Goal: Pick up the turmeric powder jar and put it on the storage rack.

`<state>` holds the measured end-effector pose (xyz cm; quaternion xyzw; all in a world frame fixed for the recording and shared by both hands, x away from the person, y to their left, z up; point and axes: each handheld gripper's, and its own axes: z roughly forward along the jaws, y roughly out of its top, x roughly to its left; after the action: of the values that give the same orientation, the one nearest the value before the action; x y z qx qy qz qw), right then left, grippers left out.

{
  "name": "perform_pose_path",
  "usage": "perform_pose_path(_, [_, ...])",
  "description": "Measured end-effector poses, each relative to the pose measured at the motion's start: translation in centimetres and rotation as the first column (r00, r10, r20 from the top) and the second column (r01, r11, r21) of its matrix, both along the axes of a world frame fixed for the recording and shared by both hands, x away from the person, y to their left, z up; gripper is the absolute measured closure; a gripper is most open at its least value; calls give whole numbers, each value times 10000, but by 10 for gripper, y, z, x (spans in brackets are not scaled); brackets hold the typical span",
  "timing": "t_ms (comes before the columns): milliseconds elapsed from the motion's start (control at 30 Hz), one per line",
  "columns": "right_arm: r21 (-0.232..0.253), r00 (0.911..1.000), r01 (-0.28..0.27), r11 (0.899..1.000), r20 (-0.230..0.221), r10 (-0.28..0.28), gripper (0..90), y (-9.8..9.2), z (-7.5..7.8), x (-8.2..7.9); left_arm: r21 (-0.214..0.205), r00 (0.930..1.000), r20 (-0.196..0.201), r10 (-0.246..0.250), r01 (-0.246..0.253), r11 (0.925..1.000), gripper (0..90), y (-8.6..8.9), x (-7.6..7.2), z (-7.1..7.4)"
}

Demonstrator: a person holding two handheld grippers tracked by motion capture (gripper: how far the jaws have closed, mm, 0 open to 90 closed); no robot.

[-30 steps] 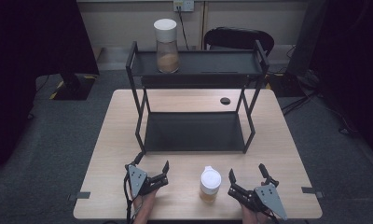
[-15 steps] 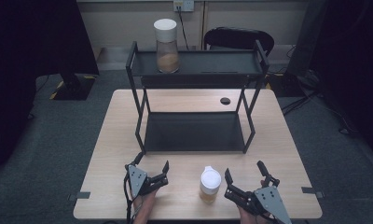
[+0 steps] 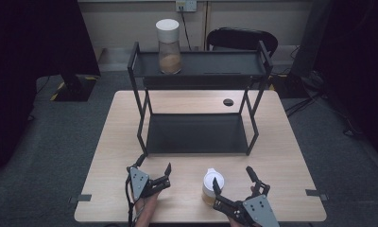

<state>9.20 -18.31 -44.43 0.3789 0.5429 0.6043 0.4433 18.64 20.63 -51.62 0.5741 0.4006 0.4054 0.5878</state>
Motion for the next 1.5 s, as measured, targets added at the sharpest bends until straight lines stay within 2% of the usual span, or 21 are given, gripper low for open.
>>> perform_pose_path(200, [-42, 9989, -219, 9998, -417, 217, 9, 11, -5, 0, -3, 10000, 2, -1, 1, 10000, 5, 0, 0, 0])
perform_pose_path(400, [-168, 9976, 6, 9999, -691, -17, 32, 22, -18, -1, -5, 10000, 2, -2, 2, 10000, 5, 0, 0, 0])
perform_pose_path(567, [-220, 9939, -163, 9996, -1091, 138, 53, 20, -20, 1, -5, 10000, 1, -3, 3, 10000, 5, 0, 0, 0])
perform_pose_path(800, [-284, 9883, -54, 9996, -1522, 10, 91, 24, -30, 3, -8, 10000, 1, -4, 4, 10000, 5, 0, 0, 0])
perform_pose_path(967, [-266, 9883, -15, 9996, -1524, -26, 127, 26, -30, 2, -9, 10000, 2, -4, 4, 10000, 2, 0, 0, 0])
perform_pose_path(1200, [-318, 9804, -301, 9990, -1956, 233, 170, 25, -33, 6, -8, 10000, 1, -1, 1, 10000, 2, 0, 0, 0])
perform_pose_path(1400, [-480, 9720, -311, 9984, -2343, 190, 211, 26, -31, 10, -3, 10000, 0, -3, 3, 10000, 2, 0, 0, 0])
perform_pose_path(1500, [-243, 9661, -527, 9983, -2542, 449, 221, 19, -32, 14, -4, 10000, 1, -2, 2, 10000, 2, 0, 0, 0])
